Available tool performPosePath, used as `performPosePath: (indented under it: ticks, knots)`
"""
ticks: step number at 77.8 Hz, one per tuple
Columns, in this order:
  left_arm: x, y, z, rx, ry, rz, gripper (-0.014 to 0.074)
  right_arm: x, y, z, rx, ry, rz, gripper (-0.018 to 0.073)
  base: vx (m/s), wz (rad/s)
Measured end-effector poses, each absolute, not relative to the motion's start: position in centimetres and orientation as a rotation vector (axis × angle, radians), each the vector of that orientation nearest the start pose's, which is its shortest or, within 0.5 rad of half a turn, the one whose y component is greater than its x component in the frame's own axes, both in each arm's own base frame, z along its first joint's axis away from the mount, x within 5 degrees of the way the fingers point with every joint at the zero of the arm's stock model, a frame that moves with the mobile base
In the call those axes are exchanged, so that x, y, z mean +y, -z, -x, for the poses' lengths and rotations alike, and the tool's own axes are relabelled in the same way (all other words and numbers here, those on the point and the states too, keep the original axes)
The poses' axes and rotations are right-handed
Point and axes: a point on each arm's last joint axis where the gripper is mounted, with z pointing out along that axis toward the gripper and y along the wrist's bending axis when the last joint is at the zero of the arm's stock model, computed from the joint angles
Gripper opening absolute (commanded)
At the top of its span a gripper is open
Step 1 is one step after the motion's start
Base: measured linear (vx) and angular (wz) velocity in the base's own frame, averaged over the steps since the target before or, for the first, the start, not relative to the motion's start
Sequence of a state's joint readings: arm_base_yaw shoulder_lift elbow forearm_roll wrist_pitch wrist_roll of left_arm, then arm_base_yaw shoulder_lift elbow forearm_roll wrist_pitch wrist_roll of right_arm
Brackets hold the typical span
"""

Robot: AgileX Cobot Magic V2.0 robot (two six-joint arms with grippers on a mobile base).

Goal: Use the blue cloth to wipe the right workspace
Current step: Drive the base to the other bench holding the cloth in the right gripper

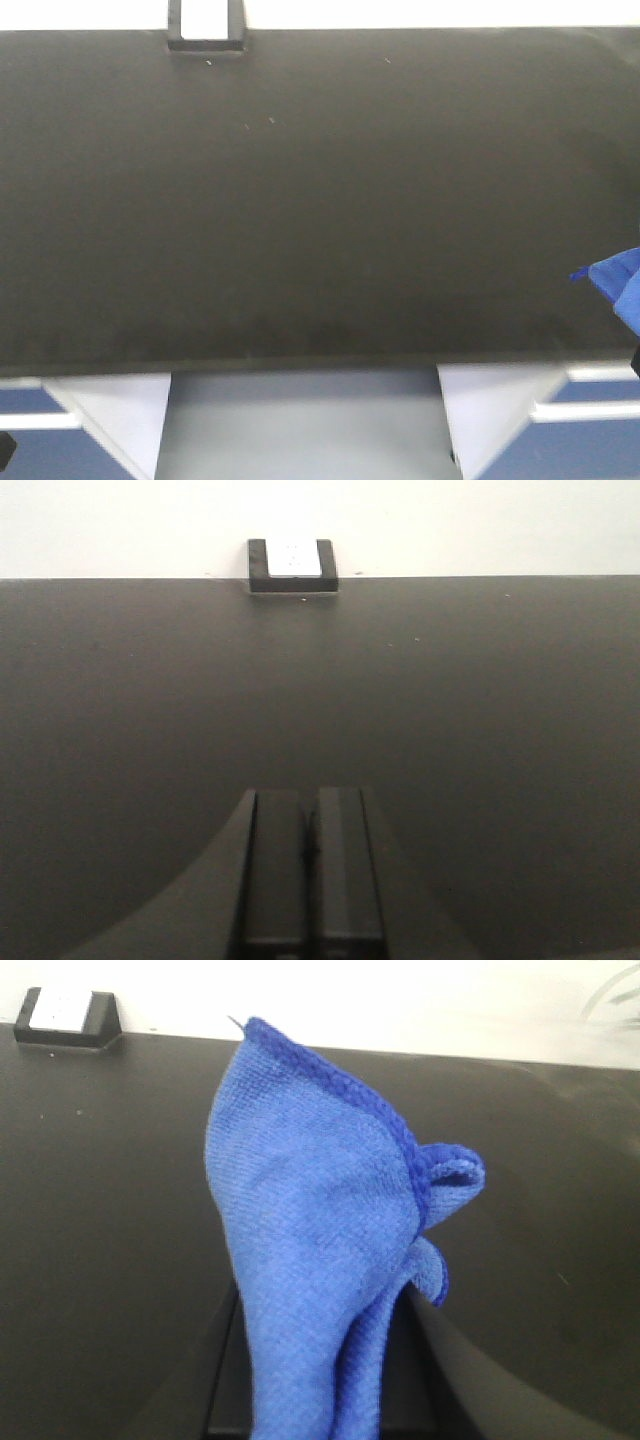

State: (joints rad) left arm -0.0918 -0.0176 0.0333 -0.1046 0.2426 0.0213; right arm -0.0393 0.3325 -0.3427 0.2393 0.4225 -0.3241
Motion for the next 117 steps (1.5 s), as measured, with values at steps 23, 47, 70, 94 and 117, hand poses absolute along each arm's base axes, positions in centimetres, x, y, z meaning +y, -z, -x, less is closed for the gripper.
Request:
performPosePath:
  ticks: [23, 47, 70, 94, 117]
  knots:
    - [-0.73, -18.10, -5.47, 1.743, 0.148, -0.029, -0.0006, 0.58, -26.99, -7.95, 1.879, 0.007, 0.128, 0.0000, 0.27, 0.15]
    - [-0.73, -18.10, -5.47, 1.743, 0.148, -0.029, -0.0006, 0.58, -26.99, -7.95, 1.879, 0.007, 0.128, 0.0000, 0.13, 0.01]
    - [-0.73, -18.10, -5.47, 1.743, 0.148, -0.029, -0.0006, 0.58, -26.99, -7.95, 1.879, 0.007, 0.128, 0.0000, 0.02, -0.02]
    - [-0.73, -18.10, -5.47, 1.743, 0.148, -0.029, -0.0006, 0.58, -26.99, -7.95, 1.879, 0.007, 0.128, 0.0000, 0.00, 0.00]
    - [-0.73, -18.10, -5.47, 1.743, 0.148, -0.029, -0.0006, 0.58, -26.99, -7.95, 1.879, 0.007, 0.128, 0.0000, 0.00, 0.00]
